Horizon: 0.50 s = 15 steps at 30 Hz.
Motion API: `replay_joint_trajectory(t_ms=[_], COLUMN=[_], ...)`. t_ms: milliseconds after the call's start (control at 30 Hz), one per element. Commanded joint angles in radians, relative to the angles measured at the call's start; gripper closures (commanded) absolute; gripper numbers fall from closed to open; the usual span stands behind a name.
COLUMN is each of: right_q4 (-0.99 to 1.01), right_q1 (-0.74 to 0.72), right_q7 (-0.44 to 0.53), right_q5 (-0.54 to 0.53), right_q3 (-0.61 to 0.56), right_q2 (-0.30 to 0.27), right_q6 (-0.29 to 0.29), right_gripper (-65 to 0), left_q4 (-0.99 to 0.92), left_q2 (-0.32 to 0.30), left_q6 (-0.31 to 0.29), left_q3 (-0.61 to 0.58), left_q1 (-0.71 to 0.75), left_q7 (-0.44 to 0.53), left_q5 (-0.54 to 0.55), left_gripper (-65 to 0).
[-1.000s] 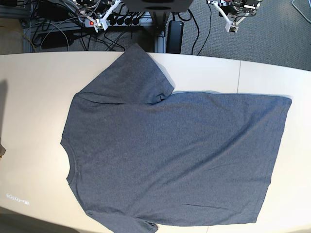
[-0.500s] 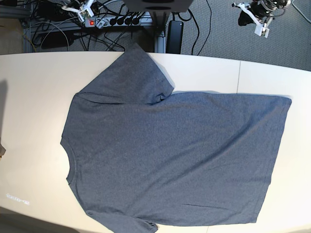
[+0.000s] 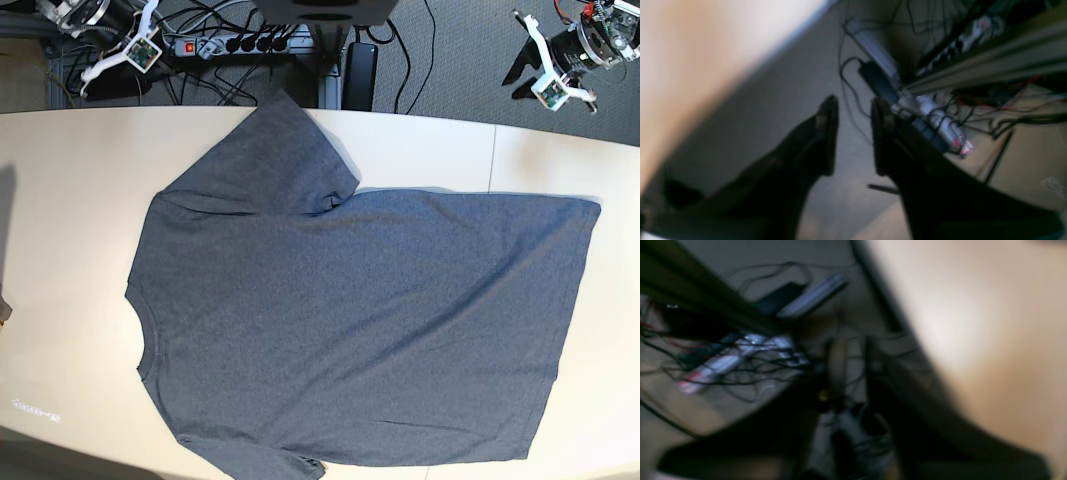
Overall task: Fold the T-shirt properly
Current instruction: 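Move both grippers down toward the shirt's shoulder corners, then grasp the shirt's shoulder edges with both grippers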
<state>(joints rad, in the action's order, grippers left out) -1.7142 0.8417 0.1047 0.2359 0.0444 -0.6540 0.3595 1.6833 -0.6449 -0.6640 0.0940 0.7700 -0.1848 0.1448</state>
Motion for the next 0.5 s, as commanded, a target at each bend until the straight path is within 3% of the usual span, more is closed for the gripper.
replay_joint_trajectory(t_ms=[0,100,233,333,467], right_q4=[-0.036,-0.106,-0.159,-0.158,-0.155], right_q1=[-0.003,-0.041,-0.124,-0.189,-0.286], right_q7=[0.022,-0.009,-0.102,-0.102,-0.102], right_q5=[-0.007,-0.003,0.032,0.077,0.117], right_q3=[0.006,0.006,0.005,-0.022,-0.119], right_q2=[-0.026,-0.058,-0.113,-0.177,-0.259], right_q6=[0.011,0.011,0.012,0.031,0.040], right_gripper=[-23.6,-37.3,-38.7,-38.7,-44.4], left_q4=[0.059,0.199,0.285,0.290,0.290], left_q2=[-0.025,-0.066,-0.105,-0.104,-0.105], left_q6=[0.024,0.085,0.159,0.161,0.187], left_q3=[0.013,0.013,0.013,0.013,0.013], left_q1=[0.009,0.009,0.008,0.008,-0.003], left_q7=[-0.029,-0.122,-0.121,-0.068,-0.060], left_q5=[0.012,0.019,0.010,-0.046,-0.071], left_gripper=[-24.9,-28.6,-28.6,-28.6,-28.6])
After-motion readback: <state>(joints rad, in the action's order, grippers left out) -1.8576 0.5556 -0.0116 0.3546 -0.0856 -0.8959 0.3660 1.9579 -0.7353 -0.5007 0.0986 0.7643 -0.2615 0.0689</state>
